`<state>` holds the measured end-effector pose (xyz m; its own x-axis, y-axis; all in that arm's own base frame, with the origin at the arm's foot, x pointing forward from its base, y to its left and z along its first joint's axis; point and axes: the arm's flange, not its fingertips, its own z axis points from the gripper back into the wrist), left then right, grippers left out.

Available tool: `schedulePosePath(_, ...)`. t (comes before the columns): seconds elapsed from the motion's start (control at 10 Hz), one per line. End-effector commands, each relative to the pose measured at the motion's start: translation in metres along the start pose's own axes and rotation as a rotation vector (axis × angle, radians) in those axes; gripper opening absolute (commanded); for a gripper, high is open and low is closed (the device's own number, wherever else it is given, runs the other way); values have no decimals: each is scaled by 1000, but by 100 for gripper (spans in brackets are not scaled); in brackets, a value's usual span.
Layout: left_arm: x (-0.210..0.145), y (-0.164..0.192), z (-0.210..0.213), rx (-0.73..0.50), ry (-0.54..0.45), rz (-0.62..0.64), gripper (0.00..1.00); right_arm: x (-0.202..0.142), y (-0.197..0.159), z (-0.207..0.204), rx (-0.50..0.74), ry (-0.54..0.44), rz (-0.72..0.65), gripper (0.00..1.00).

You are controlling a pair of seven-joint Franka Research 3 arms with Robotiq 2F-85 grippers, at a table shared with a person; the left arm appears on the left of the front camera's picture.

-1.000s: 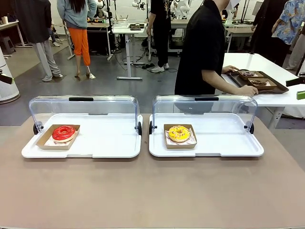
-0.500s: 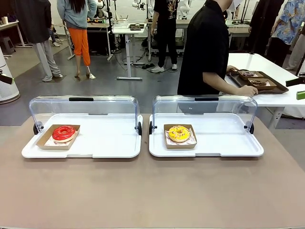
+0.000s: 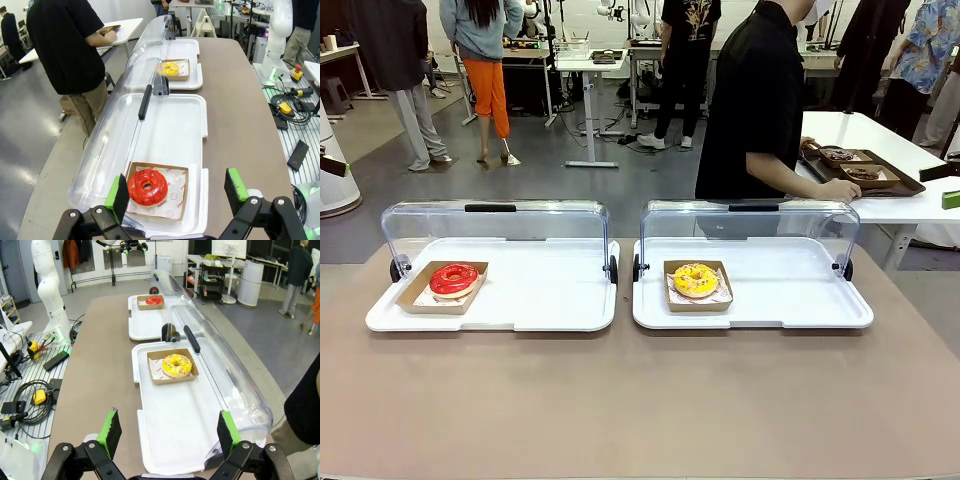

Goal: Provide the desired donut to the person.
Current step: Place the picked Paper togo box onto the Handle tray extended by the person.

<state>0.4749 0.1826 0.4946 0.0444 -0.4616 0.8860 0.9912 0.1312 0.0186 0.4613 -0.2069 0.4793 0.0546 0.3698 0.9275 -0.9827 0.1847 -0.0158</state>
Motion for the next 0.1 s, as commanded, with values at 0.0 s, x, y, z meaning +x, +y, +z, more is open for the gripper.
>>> schedulePosePath(0.0, 0, -1, 1, 2, 0, -4, 100, 1, 0, 0, 5, -4, 1, 100)
